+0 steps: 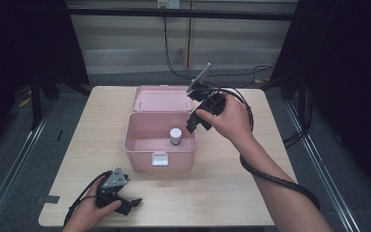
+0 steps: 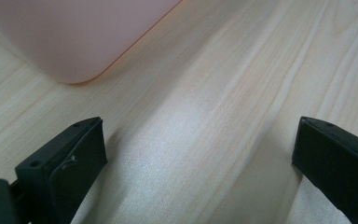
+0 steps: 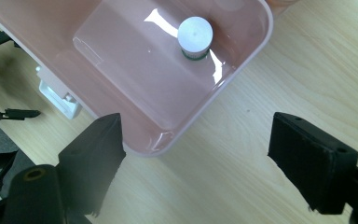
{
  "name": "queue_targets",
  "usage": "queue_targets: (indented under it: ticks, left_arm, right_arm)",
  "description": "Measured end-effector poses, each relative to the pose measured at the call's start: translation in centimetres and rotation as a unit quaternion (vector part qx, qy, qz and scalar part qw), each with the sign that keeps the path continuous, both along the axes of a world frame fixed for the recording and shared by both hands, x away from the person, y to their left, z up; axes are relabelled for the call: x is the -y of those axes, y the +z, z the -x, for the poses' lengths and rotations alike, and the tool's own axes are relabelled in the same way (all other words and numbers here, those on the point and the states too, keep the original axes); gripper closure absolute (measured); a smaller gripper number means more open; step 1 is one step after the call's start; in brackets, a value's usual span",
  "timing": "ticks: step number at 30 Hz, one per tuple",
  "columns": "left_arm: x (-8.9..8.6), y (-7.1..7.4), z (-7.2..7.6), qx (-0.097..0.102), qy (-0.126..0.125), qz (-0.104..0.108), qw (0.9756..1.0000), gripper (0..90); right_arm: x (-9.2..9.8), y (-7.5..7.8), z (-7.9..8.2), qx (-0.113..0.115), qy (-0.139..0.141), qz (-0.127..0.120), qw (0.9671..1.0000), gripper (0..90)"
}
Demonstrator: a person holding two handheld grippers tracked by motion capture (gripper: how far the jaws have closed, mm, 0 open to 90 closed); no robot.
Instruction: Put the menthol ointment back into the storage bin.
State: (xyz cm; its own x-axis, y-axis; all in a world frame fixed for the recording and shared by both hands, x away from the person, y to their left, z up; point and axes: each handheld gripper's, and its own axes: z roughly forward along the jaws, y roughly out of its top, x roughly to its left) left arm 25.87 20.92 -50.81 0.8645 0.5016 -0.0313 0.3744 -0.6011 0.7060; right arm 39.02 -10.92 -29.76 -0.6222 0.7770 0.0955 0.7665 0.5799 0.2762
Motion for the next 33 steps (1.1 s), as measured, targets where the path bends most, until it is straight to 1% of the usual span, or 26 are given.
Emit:
queue_targets:
  ticks: [4, 5, 6, 7, 8, 9, 14, 15, 16, 18, 19, 21, 24, 29, 33]
  left_arm:
    - [0.0, 0.0, 0.0, 0.000, 0.000, 0.000, 1.0000, 2.2]
    - [0.0, 0.0, 0.0, 0.000, 0.000, 0.000, 1.0000, 2.2]
    - [0.0, 0.0, 0.0, 0.000, 0.000, 0.000, 1.0000, 2.2]
    - [0.0, 0.0, 0.0, 0.001, 0.001, 0.001, 1.0000, 2.2]
    - [0.0, 0.0, 0.0, 0.001, 0.001, 0.001, 1.0000, 2.2]
    - [0.0, 0.0, 0.0, 0.001, 0.001, 0.001, 1.0000, 2.2]
    - [0.0, 0.0, 0.0, 0.001, 0.001, 0.001, 1.0000, 2.2]
    - [0.0, 0.0, 0.0, 0.001, 0.001, 0.001, 1.0000, 2.1]
    - [0.0, 0.0, 0.0, 0.001, 0.001, 0.001, 1.0000, 2.1]
    - [0.0, 0.0, 0.0, 0.001, 0.001, 0.001, 1.0000, 2.2]
    - [0.0, 0.0, 0.0, 0.001, 0.001, 0.001, 1.0000, 2.1]
    - [0.0, 0.0, 0.0, 0.002, 0.001, 0.001, 1.0000, 2.2]
    - [0.0, 0.0, 0.0, 0.001, 0.001, 0.001, 1.0000, 2.2]
    - [0.0, 0.0, 0.0, 0.002, 0.002, 0.001, 1.0000, 2.1]
    - [0.0, 0.0, 0.0, 0.002, 0.001, 0.001, 1.0000, 2.2]
  right_arm:
    - [0.6, -0.1, 0.2, 0.000, 0.000, -0.004, 1.0000, 17.2]
    - [1.0, -0.2, 0.3, -0.001, -0.001, -0.003, 1.0000, 17.2]
    - [1.0, -0.2, 0.3, -0.001, -0.001, -0.003, 1.0000, 17.2]
    - [1.6, -0.4, 0.4, 0.002, -0.001, -0.001, 1.0000, 17.2]
    - [1.6, -0.4, 0.4, 0.002, -0.001, -0.001, 1.0000, 17.2]
    - [2.1, -0.5, 0.6, 0.002, -0.002, -0.002, 1.0000, 17.0]
    - [3.4, -0.8, 0.9, 0.001, -0.004, -0.002, 1.0000, 17.1]
    - [3.4, -0.8, 0.9, 0.001, -0.004, -0.002, 1.0000, 17.1]
    - [4.0, -0.9, 1.0, 0.001, -0.005, -0.002, 1.0000, 17.0]
    - [4.5, -1.0, 1.1, 0.002, -0.006, -0.002, 1.0000, 17.0]
    - [4.5, -1.0, 1.1, 0.002, -0.006, -0.002, 1.0000, 17.0]
    - [5.2, -1.1, 1.2, 0.001, -0.013, -0.003, 0.9999, 17.1]
    - [5.6, -1.2, 1.3, 0.003, -0.011, -0.003, 0.9999, 17.0]
    - [6.7, -1.9, 1.7, -0.002, -0.014, -0.008, 0.9999, 17.0]
    - [7.4, -2.9, 2.0, -0.005, -0.015, 0.001, 0.9999, 17.3]
